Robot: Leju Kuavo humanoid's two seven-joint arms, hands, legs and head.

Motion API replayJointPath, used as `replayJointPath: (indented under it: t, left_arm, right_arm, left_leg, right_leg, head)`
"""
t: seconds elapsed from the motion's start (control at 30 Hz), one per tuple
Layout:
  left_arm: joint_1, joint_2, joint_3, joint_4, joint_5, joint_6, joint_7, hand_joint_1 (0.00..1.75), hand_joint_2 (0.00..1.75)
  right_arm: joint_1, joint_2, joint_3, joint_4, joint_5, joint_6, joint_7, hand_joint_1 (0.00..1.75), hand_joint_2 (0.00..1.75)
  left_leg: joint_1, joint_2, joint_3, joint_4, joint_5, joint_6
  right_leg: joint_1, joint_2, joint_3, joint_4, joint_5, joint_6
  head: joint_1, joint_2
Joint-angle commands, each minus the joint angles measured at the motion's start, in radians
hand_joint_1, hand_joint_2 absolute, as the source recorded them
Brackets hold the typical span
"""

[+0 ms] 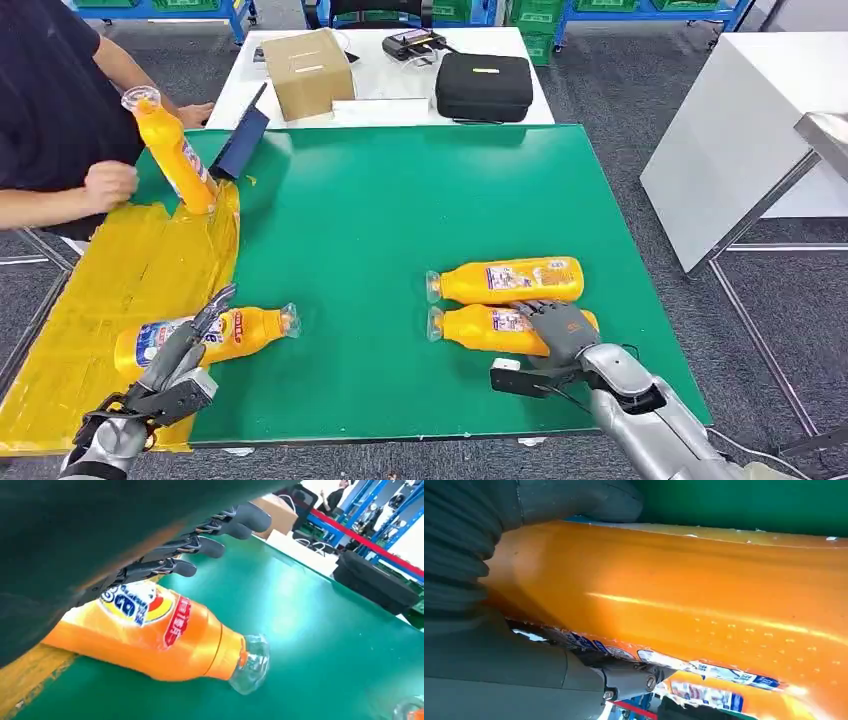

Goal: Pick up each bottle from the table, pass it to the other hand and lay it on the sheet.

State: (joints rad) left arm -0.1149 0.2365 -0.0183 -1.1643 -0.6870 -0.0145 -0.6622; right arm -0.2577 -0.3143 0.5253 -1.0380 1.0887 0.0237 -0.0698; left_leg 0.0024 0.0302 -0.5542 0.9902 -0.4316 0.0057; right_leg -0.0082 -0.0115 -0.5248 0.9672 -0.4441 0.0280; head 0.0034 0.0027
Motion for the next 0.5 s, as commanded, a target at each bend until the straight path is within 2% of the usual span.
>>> replayJointPath:
  t: [0.03,0.1,0.13,0.17,0.2,0.27,0.3,0.37,0.4,0.47,0.5]
  left_arm:
    - [-0.037,-0.026,-0.009,0.061,0.003,-0.009,0.000,0.00,0.00]
    - [-0.037,-0.026,-0.009,0.061,0.003,-0.009,0.000,0.00,0.00]
    - [-0.038,-0.025,-0.013,0.062,0.003,-0.009,0.000,0.00,0.00]
    - [-0.044,-0.026,-0.018,0.067,0.003,-0.009,0.001,0.00,0.00]
    - [-0.054,-0.026,-0.026,0.077,0.002,-0.009,0.001,0.00,0.00]
    - [-0.066,-0.026,-0.036,0.090,0.009,-0.004,0.005,0.00,0.00]
    - [-0.068,-0.026,-0.037,0.089,0.027,-0.010,0.003,0.00,0.00]
    - [-0.068,-0.034,-0.023,0.083,0.091,-0.061,-0.005,0.00,0.00]
    - [-0.061,-0.049,-0.004,0.075,0.149,-0.110,-0.014,0.00,0.00]
    - [-0.028,-0.082,0.039,0.029,0.251,-0.193,-0.001,0.00,0.00]
    - [0.018,-0.114,0.082,-0.039,0.349,-0.263,0.028,0.00,0.00]
  right_arm:
    - [0.065,0.029,0.058,0.144,0.005,0.013,-0.001,1.75,1.75]
    - [0.065,0.029,0.058,0.144,0.005,0.013,-0.001,1.75,1.75]
    - [0.066,0.029,0.062,0.146,-0.001,0.026,-0.004,1.75,1.75]
    - [0.070,0.031,0.070,0.156,0.000,0.032,-0.004,1.75,1.75]
    - [0.070,0.034,0.082,0.176,0.000,0.035,-0.004,1.75,1.75]
    - [0.068,0.033,0.101,0.203,-0.009,0.042,-0.006,1.75,1.75]
    - [0.069,0.025,0.108,0.203,-0.023,0.045,-0.008,1.75,1.75]
    - [0.076,0.010,0.109,0.190,-0.054,0.062,-0.007,1.75,1.75]
    - [0.082,0.011,0.097,0.184,-0.080,0.058,-0.008,1.75,1.75]
    - [0.102,0.052,0.036,0.152,-0.145,-0.002,-0.021,1.75,1.75]
    - [0.124,0.109,-0.022,0.089,-0.196,-0.084,-0.057,1.75,1.75]
  left_leg:
    - [0.002,-0.007,-0.014,0.001,0.005,-0.001]
    - [0.002,-0.005,-0.008,0.002,0.002,-0.001]
    - [0.002,-0.007,-0.014,0.001,0.005,-0.002]
    - [0.002,-0.004,-0.007,0.002,0.002,-0.001]
    - [0.002,-0.007,-0.012,0.002,0.004,-0.001]
    - [0.002,-0.006,-0.008,0.002,0.002,-0.002]
    - [0.003,-0.008,-0.012,0.001,0.005,-0.002]
    - [0.003,-0.005,-0.007,0.003,0.002,-0.002]
    - [0.004,-0.007,-0.014,0.002,0.005,-0.002]
    - [0.004,-0.003,-0.006,0.003,-0.001,-0.003]
    - [0.004,-0.007,-0.015,0.003,0.003,-0.003]
  right_leg:
    - [0.002,-0.004,-0.010,0.000,0.004,-0.001]
    - [0.002,-0.003,-0.006,0.001,0.001,-0.002]
    - [0.002,-0.004,-0.010,0.000,0.003,-0.002]
    - [0.002,-0.002,-0.004,0.001,0.001,-0.002]
    - [0.002,-0.004,-0.009,0.000,0.003,-0.002]
    - [0.003,-0.003,-0.004,0.001,0.001,-0.003]
    - [0.003,-0.005,-0.009,0.000,0.003,-0.003]
    - [0.003,-0.003,-0.004,0.001,0.001,-0.003]
    - [0.004,-0.004,-0.010,0.000,0.004,-0.003]
    - [0.003,0.000,-0.003,0.001,0.001,-0.003]
    - [0.004,-0.002,-0.011,0.001,0.003,-0.003]
  head:
    - [0.000,0.000]
    - [0.000,0.000]
    - [0.000,0.000]
    - [0.000,0.000]
    - [0.000,0.000]
    - [0.000,0.000]
    - [0.000,0.000]
    - [0.000,0.000]
    - [0.000,0.000]
    - [0.000,0.000]
    - [0.000,0.000]
